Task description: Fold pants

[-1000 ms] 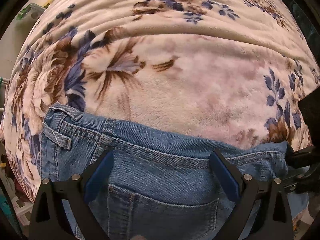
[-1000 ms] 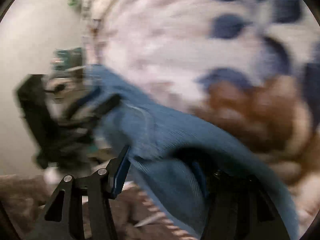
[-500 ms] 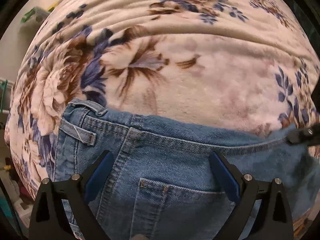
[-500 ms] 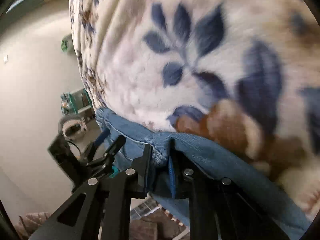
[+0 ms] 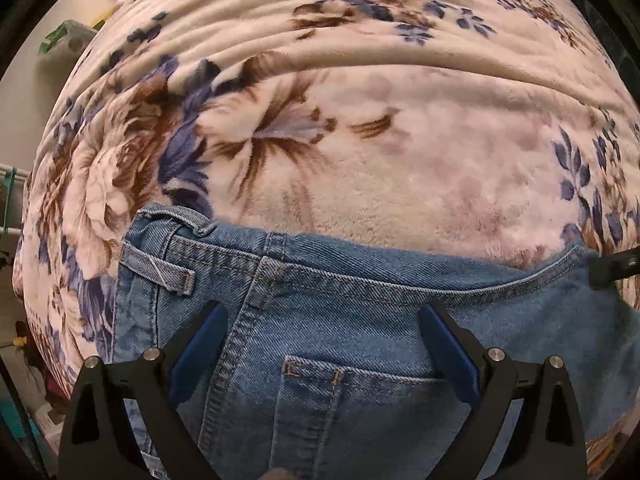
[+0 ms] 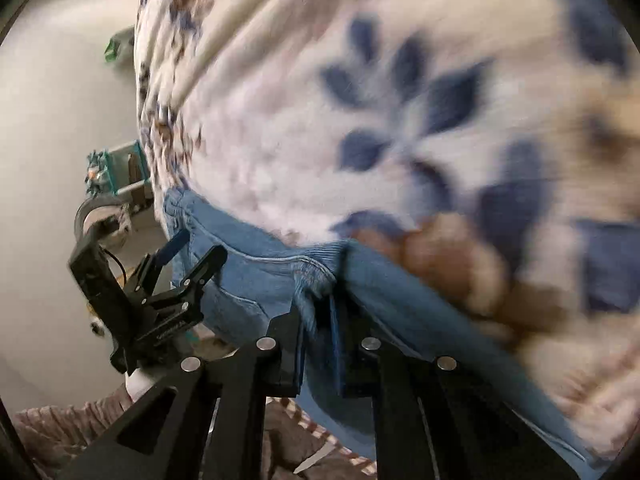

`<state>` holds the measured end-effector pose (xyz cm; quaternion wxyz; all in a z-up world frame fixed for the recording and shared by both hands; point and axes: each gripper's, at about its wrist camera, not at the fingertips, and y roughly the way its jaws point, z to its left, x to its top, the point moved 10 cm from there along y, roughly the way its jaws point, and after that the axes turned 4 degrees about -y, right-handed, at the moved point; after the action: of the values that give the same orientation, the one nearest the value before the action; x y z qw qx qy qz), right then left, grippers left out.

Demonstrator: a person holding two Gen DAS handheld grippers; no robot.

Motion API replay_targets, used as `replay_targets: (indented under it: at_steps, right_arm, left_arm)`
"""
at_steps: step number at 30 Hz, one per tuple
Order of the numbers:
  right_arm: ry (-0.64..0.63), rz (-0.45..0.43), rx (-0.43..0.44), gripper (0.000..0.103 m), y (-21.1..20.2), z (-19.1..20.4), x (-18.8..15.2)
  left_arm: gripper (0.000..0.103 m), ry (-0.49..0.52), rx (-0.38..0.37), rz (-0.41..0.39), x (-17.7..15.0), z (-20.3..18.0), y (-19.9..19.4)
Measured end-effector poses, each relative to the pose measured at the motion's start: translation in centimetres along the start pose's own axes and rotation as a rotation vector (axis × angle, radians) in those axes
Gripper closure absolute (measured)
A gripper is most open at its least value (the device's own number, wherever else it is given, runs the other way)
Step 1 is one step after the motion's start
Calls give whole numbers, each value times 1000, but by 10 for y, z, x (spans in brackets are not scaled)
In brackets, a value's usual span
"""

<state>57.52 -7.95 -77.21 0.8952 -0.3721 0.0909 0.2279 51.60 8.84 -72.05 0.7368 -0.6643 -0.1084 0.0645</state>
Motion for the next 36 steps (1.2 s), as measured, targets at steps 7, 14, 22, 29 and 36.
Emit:
replay_targets:
  at_steps: [7, 14, 22, 29, 36]
  right_arm:
    - [-122, 35, -342, 57, -66, -60, -35]
    - [-177, 40, -518, 90, -50, -85, -65]
    - [22, -148, -482, 95, -67, -101, -81]
    - [-33, -172, -428, 56, -84, -60, -63]
    - [-252, -87, -307, 38, -40, 15, -21]
  left_arm:
    - [4, -56, -74, -9, -3, -16, -29]
    - [4, 11, -114, -18, -1, -75, -25]
    - [4, 111, 21, -44, 8, -90, 0]
    - [4, 62, 11, -20, 30, -85, 1]
    - [4, -55, -35, -52, 38, -65, -30]
